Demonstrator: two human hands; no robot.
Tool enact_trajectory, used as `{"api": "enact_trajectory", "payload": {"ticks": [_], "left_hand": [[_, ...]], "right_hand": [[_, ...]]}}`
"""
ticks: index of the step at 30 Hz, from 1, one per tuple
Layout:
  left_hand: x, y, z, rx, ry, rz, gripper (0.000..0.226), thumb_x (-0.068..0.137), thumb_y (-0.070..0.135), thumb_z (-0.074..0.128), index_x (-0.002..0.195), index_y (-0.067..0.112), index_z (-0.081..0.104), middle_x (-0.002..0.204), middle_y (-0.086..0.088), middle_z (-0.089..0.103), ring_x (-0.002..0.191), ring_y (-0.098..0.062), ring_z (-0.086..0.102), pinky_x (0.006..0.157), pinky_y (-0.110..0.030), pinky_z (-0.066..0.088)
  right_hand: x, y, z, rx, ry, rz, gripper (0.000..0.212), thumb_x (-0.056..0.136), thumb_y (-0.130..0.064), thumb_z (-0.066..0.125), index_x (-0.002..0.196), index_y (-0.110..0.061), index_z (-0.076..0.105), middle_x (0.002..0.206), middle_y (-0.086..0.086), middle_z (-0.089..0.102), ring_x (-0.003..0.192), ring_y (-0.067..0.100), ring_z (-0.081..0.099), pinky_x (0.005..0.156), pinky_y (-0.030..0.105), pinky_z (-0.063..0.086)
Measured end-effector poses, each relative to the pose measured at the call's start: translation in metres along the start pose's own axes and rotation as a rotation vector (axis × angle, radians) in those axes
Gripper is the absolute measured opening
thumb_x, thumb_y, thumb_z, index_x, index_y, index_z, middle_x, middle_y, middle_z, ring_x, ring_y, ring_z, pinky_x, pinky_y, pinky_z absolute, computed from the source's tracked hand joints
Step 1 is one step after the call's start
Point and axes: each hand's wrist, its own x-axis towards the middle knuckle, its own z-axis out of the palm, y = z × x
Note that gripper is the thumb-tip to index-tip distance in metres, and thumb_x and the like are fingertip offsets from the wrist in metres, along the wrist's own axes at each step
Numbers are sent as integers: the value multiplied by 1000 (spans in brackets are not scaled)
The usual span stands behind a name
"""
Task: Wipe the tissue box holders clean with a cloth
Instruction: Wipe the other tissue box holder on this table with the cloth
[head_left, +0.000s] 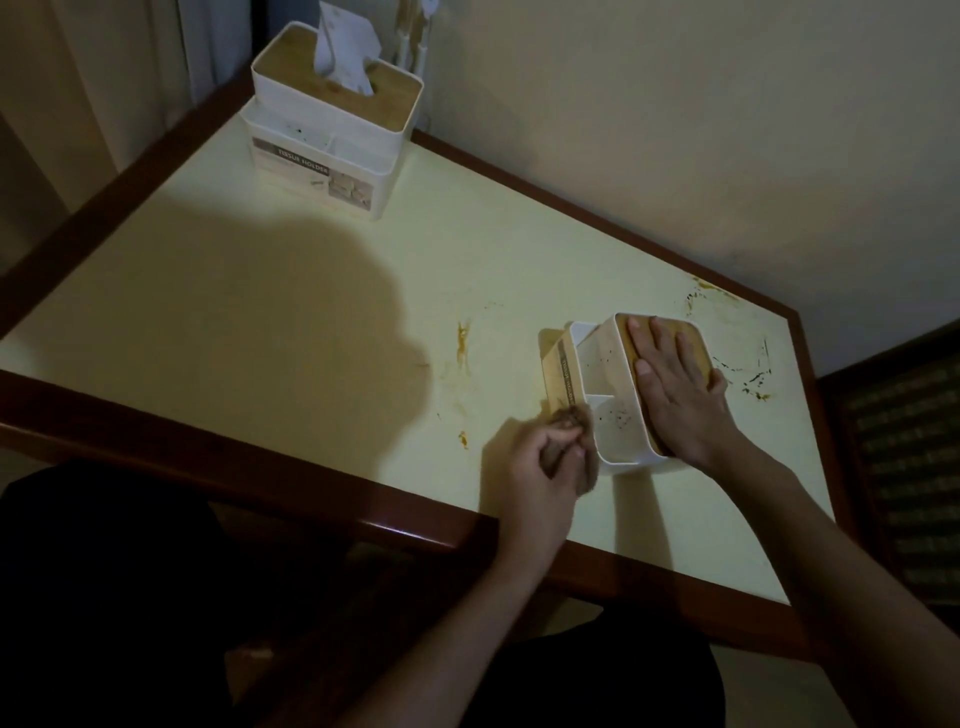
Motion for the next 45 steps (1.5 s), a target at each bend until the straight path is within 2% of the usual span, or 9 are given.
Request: {"api": "enact_trajectory", "payload": {"ticks": [8, 14, 19, 23, 29, 31, 34, 40, 45], "left_hand": [[114, 42, 3, 225, 78, 47, 11, 93, 7, 55, 100, 3, 63, 95, 0, 64, 89, -15, 63, 61, -9, 45], [55, 20, 6, 326, 156, 167, 1, 91, 8, 58, 92, 9, 57, 88, 13, 48, 76, 7, 49, 66, 0, 37], [-3, 0, -7, 133, -96, 15, 17, 92, 7, 57, 104, 18, 52, 113, 3, 58, 98, 0, 58, 70, -10, 48], [33, 23, -29, 45, -269, -123, 72, 86, -5, 61, 142, 29, 31, 108, 8, 57, 96, -8, 61, 71, -17, 54], [77, 45, -31, 62, -139, -125, 22, 84, 6, 68, 105, 13, 68, 82, 6, 69, 70, -1, 64, 55, -13, 49], [92, 52, -26, -99, -102, -128, 11, 86, 4, 64, 91, 13, 66, 80, 1, 69, 73, -6, 66, 66, -24, 53], [113, 62, -10, -291, -94, -103, 11, 89, 4, 60, 96, 12, 62, 99, -9, 69, 97, -21, 66, 85, -34, 52], [127, 58, 14, -265, -75, 13, 14, 90, 17, 63, 101, 15, 55, 103, -7, 67, 98, -17, 66, 74, -28, 53], [129, 57, 17, -619, -113, -88, 29, 95, 4, 52, 122, -5, 48, 115, -18, 61, 106, -21, 62, 83, -27, 53]], "right_hand": [[-1, -4, 0, 9, -19, 19, 55, 88, -52, 2, 141, -51, -12, 158, -14, -14, 146, 15, -15, 112, 58, -7], [-1, -7, 0, 12, -19, 37, 60, 87, -52, 1, 145, -47, -9, 158, -14, -15, 146, 15, -16, 112, 57, -7], [0, -5, 0, 3, -23, 42, 60, 86, -53, 2, 145, -48, -9, 158, -14, -15, 145, 15, -16, 112, 56, -7], [0, -5, -1, 14, -40, 42, 59, 85, -54, 2, 143, -49, -10, 158, -14, -15, 145, 14, -16, 112, 56, -8], [-1, -5, -4, 31, -53, 41, 61, 86, -54, 2, 145, -47, -10, 157, -14, -17, 145, 15, -17, 112, 57, -10], [-1, -6, -4, 35, -62, 35, 61, 86, -54, 1, 145, -47, -10, 157, -14, -18, 145, 15, -19, 111, 57, -11], [-2, -5, -4, 38, -69, 30, 60, 86, -54, 1, 145, -47, -11, 157, -14, -19, 145, 15, -19, 111, 56, -11], [-2, -3, -4, 22, -63, 10, 57, 86, -55, 0, 141, -49, -15, 157, -13, -21, 144, 15, -21, 112, 55, -10], [-1, -2, -2, 9, -56, 2, 46, 101, -46, 8, 138, -51, -18, 156, -13, -21, 144, 16, -22, 111, 57, -11]]}}
